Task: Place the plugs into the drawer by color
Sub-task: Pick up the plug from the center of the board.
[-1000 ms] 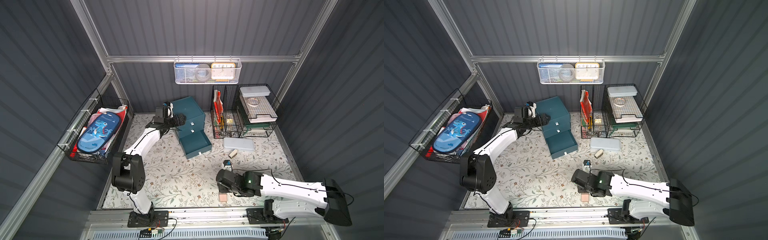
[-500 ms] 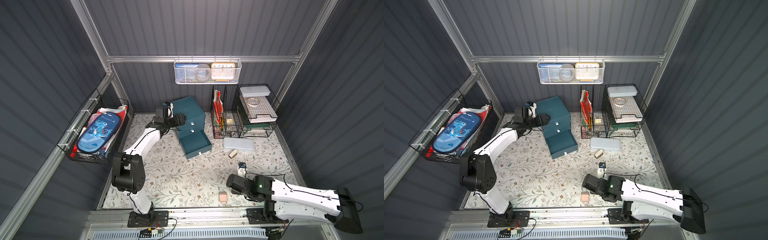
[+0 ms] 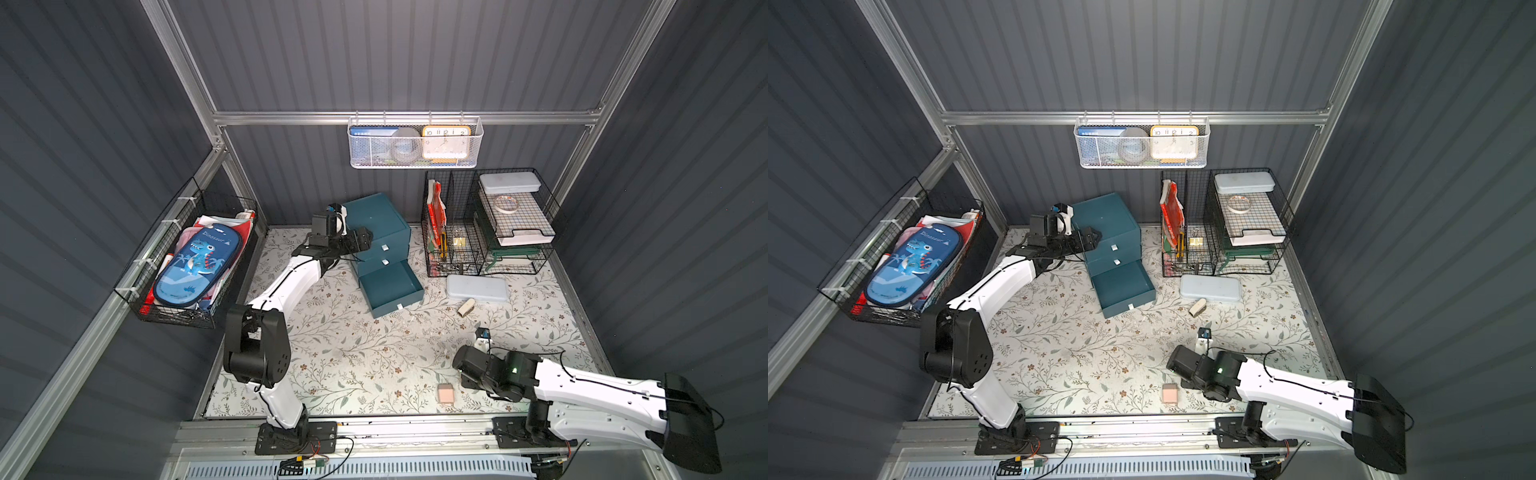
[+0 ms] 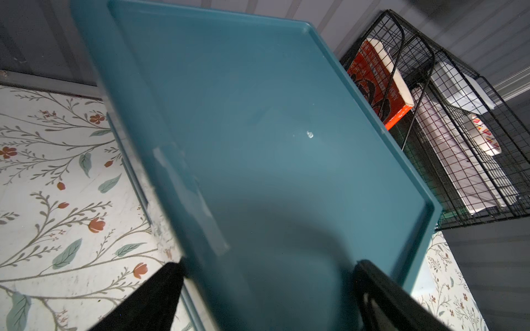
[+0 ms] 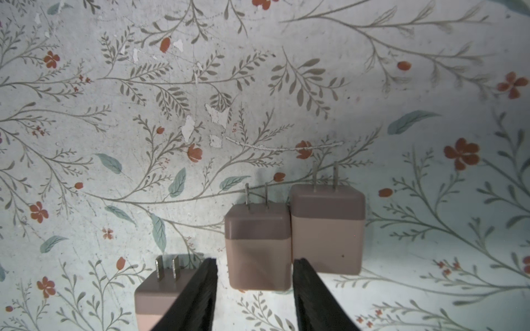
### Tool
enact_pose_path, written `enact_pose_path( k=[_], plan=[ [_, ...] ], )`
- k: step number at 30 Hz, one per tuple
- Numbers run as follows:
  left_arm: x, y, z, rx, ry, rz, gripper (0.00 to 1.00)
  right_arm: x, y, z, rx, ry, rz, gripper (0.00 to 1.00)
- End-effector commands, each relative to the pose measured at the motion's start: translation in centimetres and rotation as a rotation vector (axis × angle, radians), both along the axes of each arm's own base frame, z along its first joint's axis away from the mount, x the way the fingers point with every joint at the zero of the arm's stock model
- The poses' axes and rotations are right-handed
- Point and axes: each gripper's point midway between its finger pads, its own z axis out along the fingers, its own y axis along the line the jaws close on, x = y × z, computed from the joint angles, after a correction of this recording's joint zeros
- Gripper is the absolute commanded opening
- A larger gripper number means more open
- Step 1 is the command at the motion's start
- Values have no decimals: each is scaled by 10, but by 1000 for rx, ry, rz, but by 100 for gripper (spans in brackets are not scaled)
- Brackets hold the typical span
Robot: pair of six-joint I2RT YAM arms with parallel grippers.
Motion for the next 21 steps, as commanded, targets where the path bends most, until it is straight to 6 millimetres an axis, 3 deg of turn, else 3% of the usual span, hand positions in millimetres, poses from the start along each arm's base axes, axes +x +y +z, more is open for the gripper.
enact_pose_path(
  k=[1,21],
  plan=[
    [-35,-2,-89,105,262,-38,97,-2,-1,-9,-18,22,15,48],
    [-36,-3,-90,102,265,-39,97,5,2,-38,-103,73,37,49]
  ],
)
